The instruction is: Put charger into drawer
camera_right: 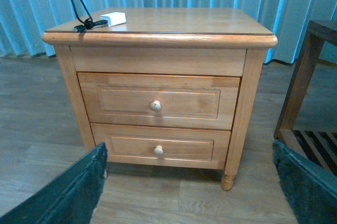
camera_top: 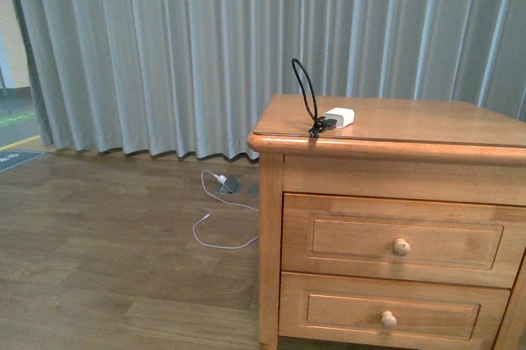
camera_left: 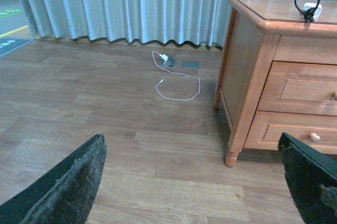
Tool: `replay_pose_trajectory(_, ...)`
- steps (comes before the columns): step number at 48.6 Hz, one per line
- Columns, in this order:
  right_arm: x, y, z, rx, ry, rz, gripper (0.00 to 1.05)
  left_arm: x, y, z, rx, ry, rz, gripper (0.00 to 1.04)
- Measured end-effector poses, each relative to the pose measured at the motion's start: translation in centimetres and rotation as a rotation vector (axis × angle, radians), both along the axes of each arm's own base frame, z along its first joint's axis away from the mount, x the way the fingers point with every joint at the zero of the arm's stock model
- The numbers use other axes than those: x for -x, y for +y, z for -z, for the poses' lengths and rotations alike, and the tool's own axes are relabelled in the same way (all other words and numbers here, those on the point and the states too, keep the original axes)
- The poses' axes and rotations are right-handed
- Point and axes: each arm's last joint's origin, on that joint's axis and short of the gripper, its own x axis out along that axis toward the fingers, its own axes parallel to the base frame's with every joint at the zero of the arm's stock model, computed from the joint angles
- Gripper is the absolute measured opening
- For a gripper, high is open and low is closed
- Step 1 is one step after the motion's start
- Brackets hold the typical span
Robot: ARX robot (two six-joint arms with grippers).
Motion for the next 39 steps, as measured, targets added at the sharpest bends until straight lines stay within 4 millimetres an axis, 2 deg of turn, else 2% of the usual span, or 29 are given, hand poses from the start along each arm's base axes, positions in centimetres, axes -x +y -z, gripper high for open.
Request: replay_pose_trajectory(39,0.0,0.0,0.0,0.0,0.0,0.0,0.97,0.0,0.0,0.0,0.0,0.0,0.0,0.99)
